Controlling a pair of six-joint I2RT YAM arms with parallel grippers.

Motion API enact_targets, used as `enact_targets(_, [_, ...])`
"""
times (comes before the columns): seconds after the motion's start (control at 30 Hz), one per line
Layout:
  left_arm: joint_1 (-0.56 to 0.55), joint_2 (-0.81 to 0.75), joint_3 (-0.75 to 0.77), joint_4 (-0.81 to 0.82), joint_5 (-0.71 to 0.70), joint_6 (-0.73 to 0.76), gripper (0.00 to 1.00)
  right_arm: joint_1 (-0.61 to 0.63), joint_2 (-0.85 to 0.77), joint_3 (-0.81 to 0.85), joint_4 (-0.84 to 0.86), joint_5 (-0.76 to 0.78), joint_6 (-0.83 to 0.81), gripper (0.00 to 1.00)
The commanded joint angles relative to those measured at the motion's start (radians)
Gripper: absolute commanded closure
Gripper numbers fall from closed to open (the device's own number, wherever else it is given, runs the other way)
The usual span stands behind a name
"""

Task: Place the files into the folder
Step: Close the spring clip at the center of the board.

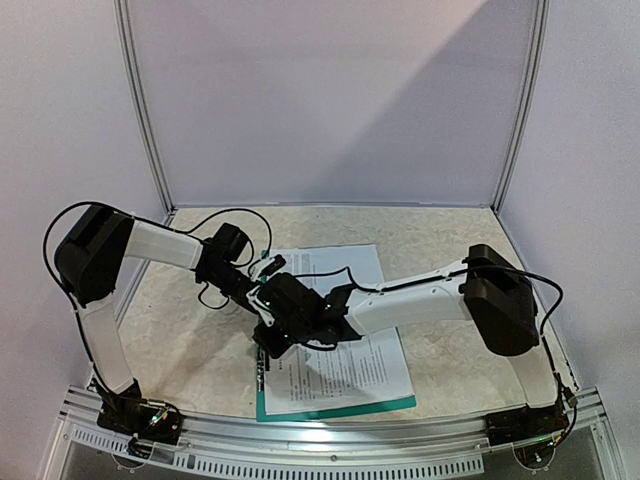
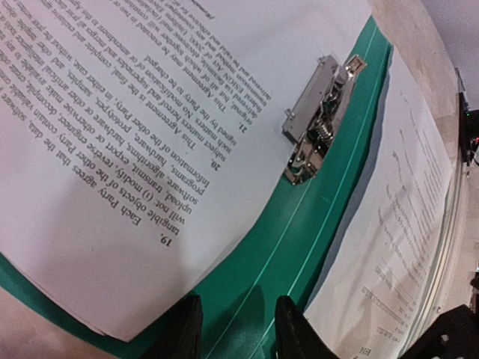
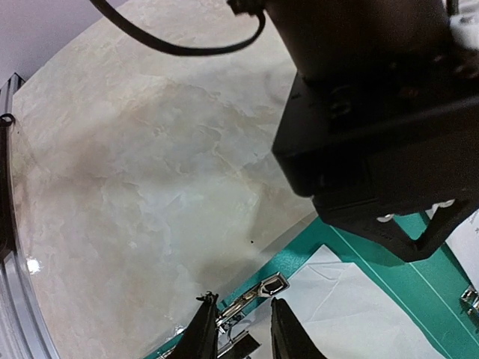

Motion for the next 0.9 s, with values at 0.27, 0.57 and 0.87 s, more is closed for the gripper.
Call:
enact_targets(0.27, [-0.002, 0.041, -0.003, -0.049, -0.014, 0.015, 0.64, 0.010, 0.053, 0.013, -0.039, -0.054, -0.032, 0.80])
enact_targets(0.57, [-0.003, 0.042, -0.002, -0.049, -0.016, 0.015, 0.64, 0.038, -0.003, -0.034, 0.000, -0.087, -0.078, 0.82])
enact_targets(0.87, [-0.002, 0.044, 0.000, -0.050, -0.015, 0.015, 0.64, 0.066, -0.049, -0.080, 0.002, -0.072, -0.100, 0.80])
